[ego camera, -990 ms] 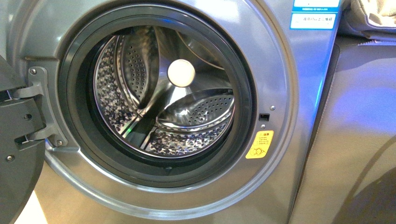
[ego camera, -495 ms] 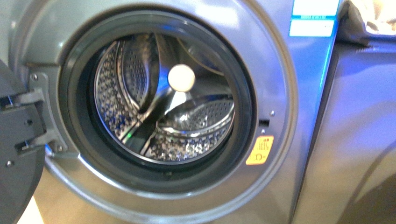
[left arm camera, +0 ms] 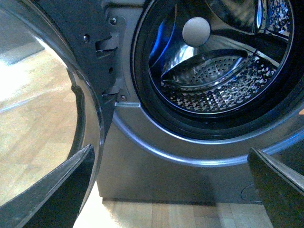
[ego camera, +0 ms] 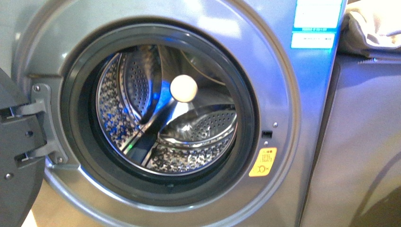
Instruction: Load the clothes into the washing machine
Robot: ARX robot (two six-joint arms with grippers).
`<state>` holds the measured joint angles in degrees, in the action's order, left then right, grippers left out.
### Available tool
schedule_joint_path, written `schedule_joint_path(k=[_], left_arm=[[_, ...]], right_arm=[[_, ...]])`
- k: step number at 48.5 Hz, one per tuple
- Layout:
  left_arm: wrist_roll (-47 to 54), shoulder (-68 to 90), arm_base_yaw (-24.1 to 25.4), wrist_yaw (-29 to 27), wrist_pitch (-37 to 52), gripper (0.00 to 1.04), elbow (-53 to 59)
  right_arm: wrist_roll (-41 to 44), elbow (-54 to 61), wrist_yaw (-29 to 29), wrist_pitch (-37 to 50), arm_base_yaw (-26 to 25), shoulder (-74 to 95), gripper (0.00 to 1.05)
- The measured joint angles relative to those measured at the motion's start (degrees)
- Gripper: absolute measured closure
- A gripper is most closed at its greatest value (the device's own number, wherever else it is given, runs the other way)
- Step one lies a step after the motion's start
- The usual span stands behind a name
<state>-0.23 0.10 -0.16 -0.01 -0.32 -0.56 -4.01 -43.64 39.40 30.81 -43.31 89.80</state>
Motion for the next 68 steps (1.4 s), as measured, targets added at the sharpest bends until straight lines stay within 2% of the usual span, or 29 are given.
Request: schedule_joint_path(k=[17,24,33,39,44,53,61,68], left_arm=[[0.00,0.00,0.00,0.00,0.00,0.07,0.00],[0.02,0.00,0.00,0.00,0.00,0.07,0.00],[0.00,0.00,0.00,0.02,0.00,0.07,0.00],[0.00,0.00,0.00,0.00,0.00,0.07,0.00],[0.00,0.00,0.00,0.00,0.00,0.07,0.00],[0.00,0.00,0.00,0.00,0.00,0.07,0.00],[0.00,0.00,0.00,0.00,0.00,0.07,0.00],[0.00,0.00,0.00,0.00,0.00,0.07,0.00]], right_arm=[[-5.38,-13.29,2.34,-4.55,0.90,-11.19,1.01],[-7.30,-21.11,2.56,-5.92,3.87,-13.77,1.01],[-9.33,-31.36,0.85,-8.79,10.08,-15.72,1.01],[-8.55,-42.58,-4.28,-15.74,20.22,-16.83,1.01],[-4.42,-51.65,-9.94,-22.69,31.26,-16.44,1.01],[2.16,-65.42,-18.21,-34.23,47.17,-11.43,1.01],[6.88,-74.01,-24.00,-41.31,58.12,-4.79,1.01],[9.14,-81.57,-27.08,-46.12,64.57,1.86,1.01]])
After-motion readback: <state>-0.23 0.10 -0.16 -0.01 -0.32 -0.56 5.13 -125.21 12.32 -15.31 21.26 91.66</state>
